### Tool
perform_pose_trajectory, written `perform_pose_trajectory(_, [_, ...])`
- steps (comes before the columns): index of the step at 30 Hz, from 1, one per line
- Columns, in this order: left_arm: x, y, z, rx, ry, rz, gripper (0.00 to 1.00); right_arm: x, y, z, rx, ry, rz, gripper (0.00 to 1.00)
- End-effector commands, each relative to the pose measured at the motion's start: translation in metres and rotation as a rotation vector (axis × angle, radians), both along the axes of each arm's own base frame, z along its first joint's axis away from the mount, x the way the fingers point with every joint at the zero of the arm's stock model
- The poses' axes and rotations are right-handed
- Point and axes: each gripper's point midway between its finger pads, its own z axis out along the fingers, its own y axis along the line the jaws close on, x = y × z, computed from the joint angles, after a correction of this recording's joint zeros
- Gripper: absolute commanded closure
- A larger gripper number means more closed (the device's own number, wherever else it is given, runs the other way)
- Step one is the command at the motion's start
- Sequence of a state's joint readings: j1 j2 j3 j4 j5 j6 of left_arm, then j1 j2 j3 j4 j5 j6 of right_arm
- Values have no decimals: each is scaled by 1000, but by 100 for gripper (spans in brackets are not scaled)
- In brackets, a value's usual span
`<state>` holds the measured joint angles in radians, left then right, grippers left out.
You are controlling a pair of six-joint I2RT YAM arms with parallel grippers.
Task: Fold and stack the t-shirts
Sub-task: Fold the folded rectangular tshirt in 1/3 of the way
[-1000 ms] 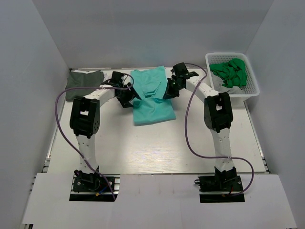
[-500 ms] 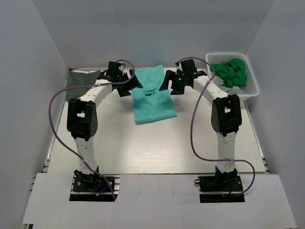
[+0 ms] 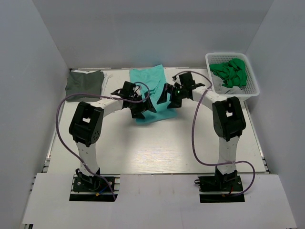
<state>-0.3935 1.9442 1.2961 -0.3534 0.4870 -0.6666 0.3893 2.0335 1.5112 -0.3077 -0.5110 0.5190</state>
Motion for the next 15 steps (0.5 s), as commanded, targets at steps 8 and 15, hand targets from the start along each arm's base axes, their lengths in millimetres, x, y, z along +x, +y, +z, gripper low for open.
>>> perform_pose_trajectory(8, [-83,25,-47,137,151,-41,0,-116,-47,-92,-195,225,33,10])
perform_pose_trajectory(15, [-160,23,2,93,133,-135,0,-226,-67,-72,-237,237,258,10])
